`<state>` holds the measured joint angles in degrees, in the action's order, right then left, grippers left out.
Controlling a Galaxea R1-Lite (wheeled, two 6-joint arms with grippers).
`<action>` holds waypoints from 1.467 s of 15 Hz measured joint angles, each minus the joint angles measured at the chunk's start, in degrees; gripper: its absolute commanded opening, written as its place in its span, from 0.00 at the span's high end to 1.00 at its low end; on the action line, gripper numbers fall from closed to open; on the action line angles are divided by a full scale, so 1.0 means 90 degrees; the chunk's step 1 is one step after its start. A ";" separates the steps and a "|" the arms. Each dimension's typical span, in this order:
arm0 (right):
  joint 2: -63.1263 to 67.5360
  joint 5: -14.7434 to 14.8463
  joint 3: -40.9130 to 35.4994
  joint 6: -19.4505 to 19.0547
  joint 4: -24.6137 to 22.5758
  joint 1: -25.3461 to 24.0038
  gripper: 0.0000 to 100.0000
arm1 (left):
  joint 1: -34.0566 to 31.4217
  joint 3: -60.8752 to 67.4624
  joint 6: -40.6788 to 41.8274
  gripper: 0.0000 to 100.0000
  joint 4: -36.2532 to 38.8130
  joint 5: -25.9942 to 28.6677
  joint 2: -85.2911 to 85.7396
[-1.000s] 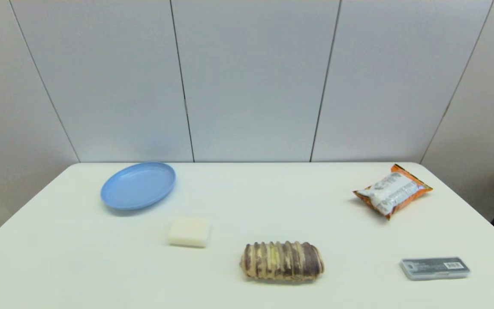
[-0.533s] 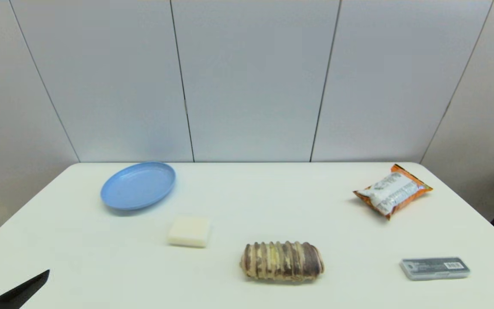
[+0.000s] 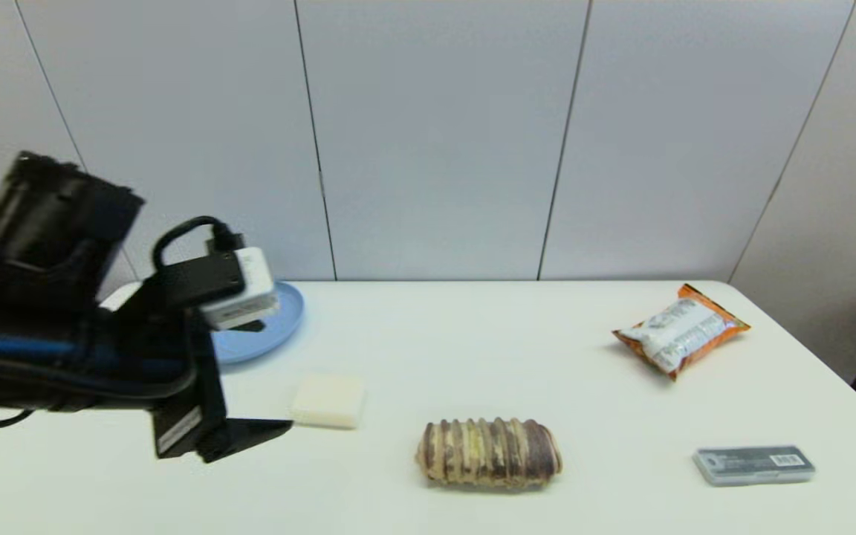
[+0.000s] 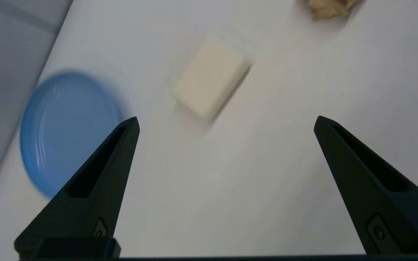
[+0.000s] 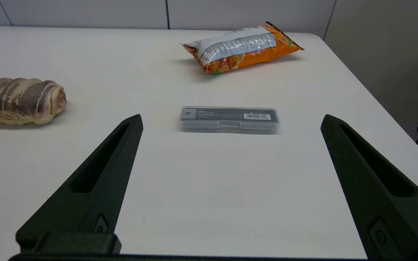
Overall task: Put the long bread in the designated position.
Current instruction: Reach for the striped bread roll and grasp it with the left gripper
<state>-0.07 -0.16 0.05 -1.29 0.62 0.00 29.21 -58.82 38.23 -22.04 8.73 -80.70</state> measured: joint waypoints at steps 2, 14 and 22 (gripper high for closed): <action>0.0000 -0.0003 0.0000 0.0000 0.0000 0.0000 0.00 | 0.0423 -0.0624 0.0535 0.00 0.0012 0.0362 -0.0944; 0.0000 0.0000 0.0000 0.0003 0.0000 0.0000 0.00 | 0.1926 -0.2713 0.1084 0.00 0.0054 0.1097 -0.4101; 0.0000 0.0003 0.0000 0.0000 0.0000 0.0000 0.00 | 0.1949 -0.2658 0.1086 1.00 0.0000 0.1107 -0.4454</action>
<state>-0.07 -0.13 0.05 -1.29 0.62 0.00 46.75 -82.74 48.01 -22.04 18.69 -120.78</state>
